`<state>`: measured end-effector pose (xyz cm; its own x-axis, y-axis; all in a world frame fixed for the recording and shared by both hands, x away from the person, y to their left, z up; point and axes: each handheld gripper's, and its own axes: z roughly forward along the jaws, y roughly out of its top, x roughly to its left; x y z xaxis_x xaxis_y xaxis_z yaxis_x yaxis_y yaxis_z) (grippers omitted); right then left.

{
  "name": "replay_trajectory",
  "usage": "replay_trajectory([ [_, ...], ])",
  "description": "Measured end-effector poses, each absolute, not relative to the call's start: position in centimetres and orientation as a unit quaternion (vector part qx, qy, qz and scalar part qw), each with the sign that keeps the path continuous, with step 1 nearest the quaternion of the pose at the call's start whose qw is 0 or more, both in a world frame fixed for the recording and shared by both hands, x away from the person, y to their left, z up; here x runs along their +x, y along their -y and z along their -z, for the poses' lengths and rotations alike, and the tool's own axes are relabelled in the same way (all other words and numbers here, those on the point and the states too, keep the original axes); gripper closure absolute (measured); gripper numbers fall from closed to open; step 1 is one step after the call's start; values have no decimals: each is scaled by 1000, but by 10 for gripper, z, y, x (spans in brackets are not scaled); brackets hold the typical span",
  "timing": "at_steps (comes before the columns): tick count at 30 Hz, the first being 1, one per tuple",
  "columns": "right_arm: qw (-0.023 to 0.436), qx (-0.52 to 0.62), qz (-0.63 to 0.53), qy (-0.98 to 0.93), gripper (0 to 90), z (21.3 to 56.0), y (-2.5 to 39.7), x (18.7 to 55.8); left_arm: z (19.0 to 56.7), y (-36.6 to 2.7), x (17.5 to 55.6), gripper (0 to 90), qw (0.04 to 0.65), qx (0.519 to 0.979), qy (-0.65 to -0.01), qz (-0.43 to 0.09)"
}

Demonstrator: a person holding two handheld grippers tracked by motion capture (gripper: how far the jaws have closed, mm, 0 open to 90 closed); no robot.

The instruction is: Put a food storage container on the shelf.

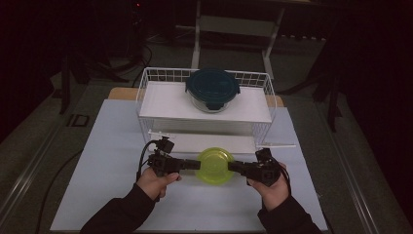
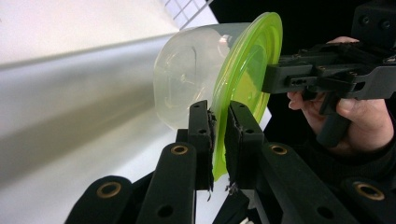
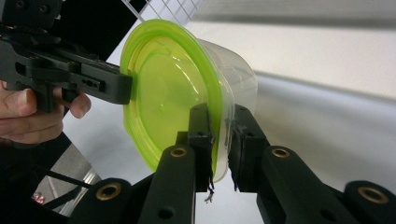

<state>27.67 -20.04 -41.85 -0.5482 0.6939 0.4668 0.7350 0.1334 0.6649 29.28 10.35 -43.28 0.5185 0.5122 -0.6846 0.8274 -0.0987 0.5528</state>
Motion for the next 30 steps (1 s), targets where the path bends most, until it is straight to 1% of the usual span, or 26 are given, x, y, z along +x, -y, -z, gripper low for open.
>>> replay_trajectory([
  [3,13,-468,463,753,802,404,198,278,419,-106,293,810,494,724,-457,152],
  [23,-28,-437,504,745,802,344,191,286,349,-115,301,810,525,724,-434,113],
  [25,-35,-433,510,742,803,331,191,288,337,-116,303,811,529,724,-430,106],
  [30,-43,-430,517,738,802,313,189,294,320,-117,308,811,533,723,-428,94],
])
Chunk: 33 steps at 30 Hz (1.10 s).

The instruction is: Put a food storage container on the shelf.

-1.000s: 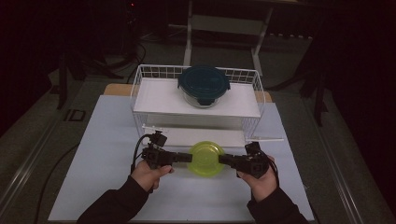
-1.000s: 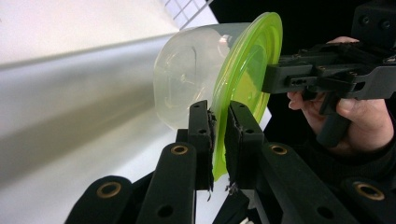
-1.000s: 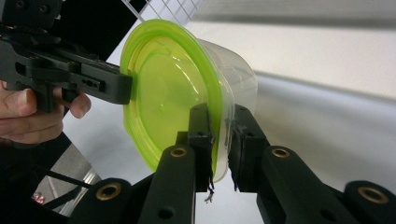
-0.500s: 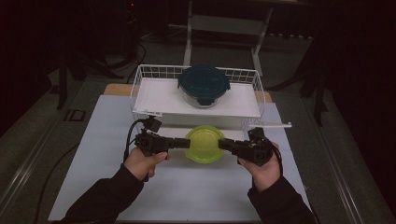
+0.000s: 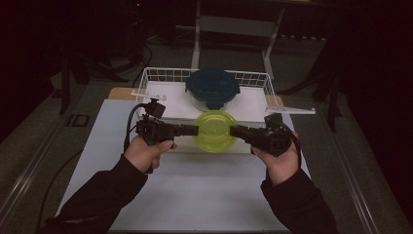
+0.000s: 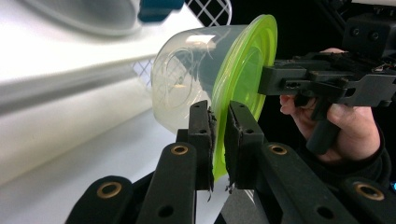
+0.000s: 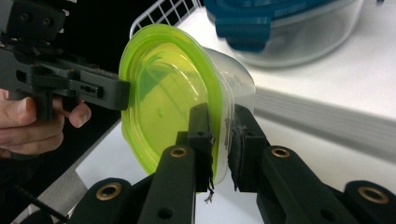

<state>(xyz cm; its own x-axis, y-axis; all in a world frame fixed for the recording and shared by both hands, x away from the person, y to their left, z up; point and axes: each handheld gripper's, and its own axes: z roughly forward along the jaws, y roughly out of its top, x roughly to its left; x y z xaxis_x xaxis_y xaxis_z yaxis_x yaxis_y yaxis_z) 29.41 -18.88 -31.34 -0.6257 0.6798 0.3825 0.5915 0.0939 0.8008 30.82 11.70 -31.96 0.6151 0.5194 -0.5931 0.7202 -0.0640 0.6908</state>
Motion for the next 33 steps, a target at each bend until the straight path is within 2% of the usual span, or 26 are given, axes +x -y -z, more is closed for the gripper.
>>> replay_trajectory([
  [16,73,426,-543,-720,803,270,190,314,271,-113,332,813,548,722,-418,65],
  [33,80,440,-546,-708,802,243,188,347,245,-111,364,812,549,716,-428,49],
])
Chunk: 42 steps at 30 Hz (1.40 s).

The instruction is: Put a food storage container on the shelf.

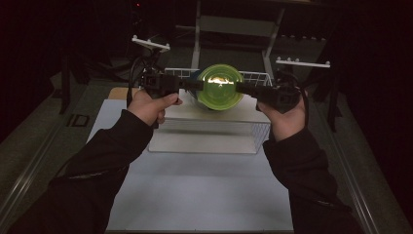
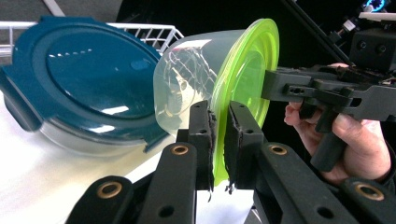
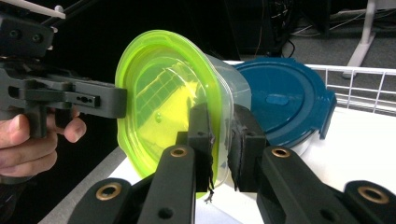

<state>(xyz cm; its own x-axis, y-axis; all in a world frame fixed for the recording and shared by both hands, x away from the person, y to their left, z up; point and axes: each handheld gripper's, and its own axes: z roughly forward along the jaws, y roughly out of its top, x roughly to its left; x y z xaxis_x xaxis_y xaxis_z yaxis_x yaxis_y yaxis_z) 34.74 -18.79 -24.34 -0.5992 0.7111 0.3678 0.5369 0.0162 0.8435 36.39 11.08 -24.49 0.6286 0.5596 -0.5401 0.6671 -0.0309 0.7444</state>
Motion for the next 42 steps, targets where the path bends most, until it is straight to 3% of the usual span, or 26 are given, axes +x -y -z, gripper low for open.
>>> replay_trajectory([
  [30,52,480,-520,-705,795,247,177,396,258,-113,409,787,537,691,-482,53],
  [35,59,481,-514,-708,734,245,174,402,260,-111,414,744,541,686,-484,46],
  [42,69,498,-507,-700,720,248,176,411,264,-108,420,718,550,678,-486,41],
])
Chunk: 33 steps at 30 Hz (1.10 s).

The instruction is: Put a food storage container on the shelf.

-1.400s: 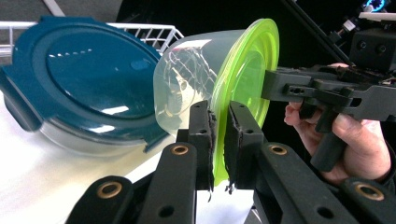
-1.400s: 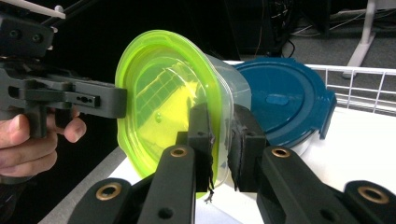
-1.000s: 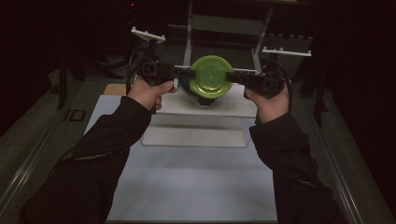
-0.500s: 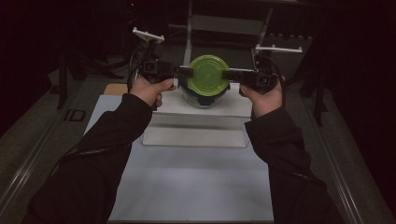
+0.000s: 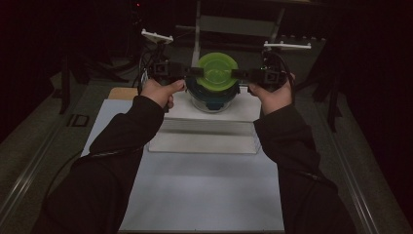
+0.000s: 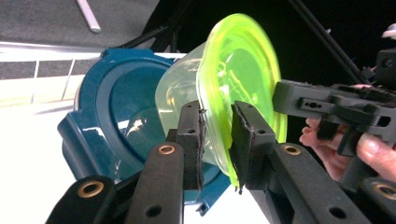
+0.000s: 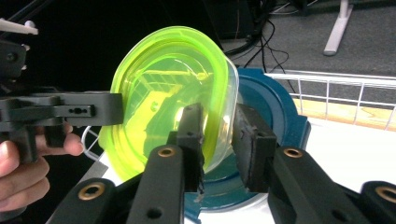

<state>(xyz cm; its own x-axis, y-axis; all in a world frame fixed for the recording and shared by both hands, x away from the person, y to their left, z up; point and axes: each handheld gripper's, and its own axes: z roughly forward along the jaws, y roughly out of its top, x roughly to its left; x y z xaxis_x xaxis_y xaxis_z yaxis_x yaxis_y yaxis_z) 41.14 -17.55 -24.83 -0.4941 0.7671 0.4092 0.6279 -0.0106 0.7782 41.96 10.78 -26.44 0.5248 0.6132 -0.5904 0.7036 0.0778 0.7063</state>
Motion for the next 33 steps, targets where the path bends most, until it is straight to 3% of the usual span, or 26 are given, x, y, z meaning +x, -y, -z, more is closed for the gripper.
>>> replay_trajectory([
  [6,64,509,-503,-696,692,249,175,421,263,-105,425,682,546,678,-492,31],
  [13,64,515,-500,-693,631,249,173,428,265,-103,427,575,548,678,-489,6],
  [16,62,512,-501,-695,575,248,170,429,265,-102,427,490,555,680,-479,-14],
  [21,81,488,-507,-706,408,245,166,426,263,-102,425,353,561,682,-469,-17],
  [28,86,477,-509,-711,328,242,166,421,267,-104,422,177,574,687,-446,-1],
  [33,83,473,-510,-714,295,243,163,418,269,-104,423,142,571,688,-448,-5],
])
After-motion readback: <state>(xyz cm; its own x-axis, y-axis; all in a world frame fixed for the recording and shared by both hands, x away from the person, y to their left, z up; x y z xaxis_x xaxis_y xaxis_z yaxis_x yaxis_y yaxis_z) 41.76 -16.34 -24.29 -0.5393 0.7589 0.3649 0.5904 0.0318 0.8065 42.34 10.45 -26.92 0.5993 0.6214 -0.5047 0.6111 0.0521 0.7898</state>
